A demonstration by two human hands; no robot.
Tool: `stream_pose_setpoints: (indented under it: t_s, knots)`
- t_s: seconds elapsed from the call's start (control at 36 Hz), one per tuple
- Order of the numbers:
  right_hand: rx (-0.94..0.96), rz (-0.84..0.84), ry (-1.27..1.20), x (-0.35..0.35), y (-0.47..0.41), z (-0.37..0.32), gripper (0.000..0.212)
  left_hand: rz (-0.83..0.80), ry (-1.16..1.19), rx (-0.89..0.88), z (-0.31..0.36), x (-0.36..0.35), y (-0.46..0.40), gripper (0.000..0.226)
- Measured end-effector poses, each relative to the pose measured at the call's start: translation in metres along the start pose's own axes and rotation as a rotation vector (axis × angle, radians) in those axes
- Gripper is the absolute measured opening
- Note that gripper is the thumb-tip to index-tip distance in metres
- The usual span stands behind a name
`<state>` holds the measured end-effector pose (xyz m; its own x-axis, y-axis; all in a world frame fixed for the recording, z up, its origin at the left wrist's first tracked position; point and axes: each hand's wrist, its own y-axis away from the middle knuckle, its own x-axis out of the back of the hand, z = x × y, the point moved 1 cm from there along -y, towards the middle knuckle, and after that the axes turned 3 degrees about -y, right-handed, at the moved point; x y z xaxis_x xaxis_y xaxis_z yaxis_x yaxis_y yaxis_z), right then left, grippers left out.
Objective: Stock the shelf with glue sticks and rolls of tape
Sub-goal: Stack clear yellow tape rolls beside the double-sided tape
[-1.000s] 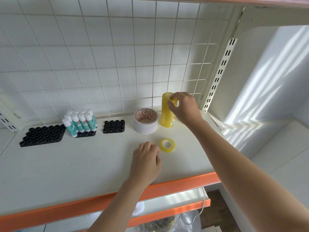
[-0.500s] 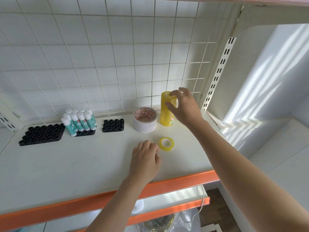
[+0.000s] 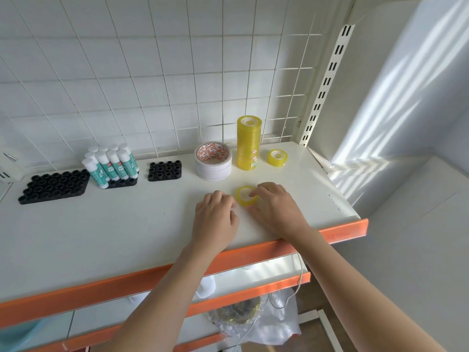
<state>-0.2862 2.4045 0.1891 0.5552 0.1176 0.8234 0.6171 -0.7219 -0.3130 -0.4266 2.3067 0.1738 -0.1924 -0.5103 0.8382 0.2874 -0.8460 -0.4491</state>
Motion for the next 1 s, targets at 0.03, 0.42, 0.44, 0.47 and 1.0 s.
stream_pose_setpoints:
  t_s: [0.03, 0.42, 0.44, 0.47, 1.0]
  knots:
    - [-0.001, -0.001, 0.011, 0.000, -0.001, 0.001, 0.035, 0.004, -0.001, -0.001, 0.000, 0.000, 0.000, 0.013]
    - [-0.056, 0.239, 0.063, 0.029, -0.029, 0.043, 0.017, -0.008, -0.001, -0.006, -0.002, -0.003, -0.001, 0.021]
    - [-0.088, 0.247, 0.050, 0.032, -0.035, 0.047, 0.018, -0.013, 0.000, 0.003, -0.002, -0.003, -0.002, 0.018]
    - [-0.115, 0.252, 0.039, 0.034, -0.042, 0.050, 0.018, -0.015, -0.001, 0.006, -0.001, -0.003, -0.002, 0.016]
    - [-0.307, 0.200, 0.009, 0.026, -0.083, 0.073, 0.022, 0.008, -0.004, -0.020, -0.002, -0.004, -0.001, 0.014]
